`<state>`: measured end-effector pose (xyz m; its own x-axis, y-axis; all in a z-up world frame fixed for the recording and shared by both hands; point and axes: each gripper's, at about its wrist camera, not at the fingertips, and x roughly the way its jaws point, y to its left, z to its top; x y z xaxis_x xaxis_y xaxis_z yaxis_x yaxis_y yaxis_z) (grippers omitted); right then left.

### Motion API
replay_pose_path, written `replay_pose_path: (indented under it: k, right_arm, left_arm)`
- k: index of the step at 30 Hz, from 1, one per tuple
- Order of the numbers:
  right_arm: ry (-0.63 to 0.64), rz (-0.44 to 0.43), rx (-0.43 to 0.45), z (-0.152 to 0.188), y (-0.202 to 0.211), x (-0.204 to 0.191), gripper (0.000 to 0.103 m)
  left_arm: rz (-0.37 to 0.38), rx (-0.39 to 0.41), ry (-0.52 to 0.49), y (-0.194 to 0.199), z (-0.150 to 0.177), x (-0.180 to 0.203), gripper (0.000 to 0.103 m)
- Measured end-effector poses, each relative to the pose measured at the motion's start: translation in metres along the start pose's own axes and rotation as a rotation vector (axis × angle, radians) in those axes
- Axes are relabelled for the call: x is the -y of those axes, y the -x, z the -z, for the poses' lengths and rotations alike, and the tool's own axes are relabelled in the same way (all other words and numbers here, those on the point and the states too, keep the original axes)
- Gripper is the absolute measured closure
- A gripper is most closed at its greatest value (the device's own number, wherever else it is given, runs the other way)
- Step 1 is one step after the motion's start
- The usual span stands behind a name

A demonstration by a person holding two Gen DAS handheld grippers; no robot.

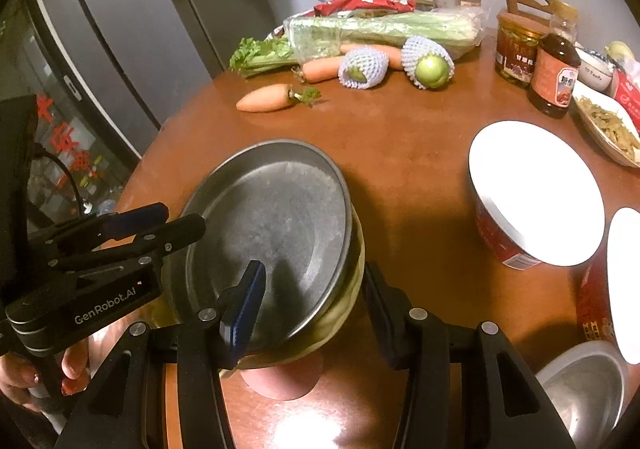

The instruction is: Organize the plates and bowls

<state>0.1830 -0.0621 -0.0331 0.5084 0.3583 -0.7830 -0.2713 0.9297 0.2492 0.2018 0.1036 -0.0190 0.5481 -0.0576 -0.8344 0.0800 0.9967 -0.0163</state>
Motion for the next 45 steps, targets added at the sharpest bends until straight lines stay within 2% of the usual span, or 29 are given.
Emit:
replay_pose_path:
  k: [15, 25, 31, 36, 45]
  right_arm:
    - [0.023, 0.032, 0.113, 0.000, 0.044, -0.001, 0.050]
    - [0.037, 0.027, 0.208, -0.007, 0.095, 0.013, 0.049]
    - [0.038, 0.005, 0.265, -0.013, 0.125, 0.027, 0.045]
    - [0.028, -0.014, 0.309, -0.012, 0.148, 0.040, 0.045]
    - [-0.009, -0.007, 0.367, -0.003, 0.180, 0.070, 0.044]
  left_arm:
    - [-0.047, 0.075, 0.009, 0.038, 0.004, 0.007, 0.056]
    - [-0.043, 0.138, 0.018, 0.089, -0.014, 0.031, 0.056]
    - [-0.061, 0.192, 0.011, 0.119, -0.028, 0.055, 0.056]
    - [-0.045, 0.230, -0.006, 0.140, -0.037, 0.081, 0.056]
    - [-0.008, 0.255, -0.080, 0.150, -0.047, 0.132, 0.056]
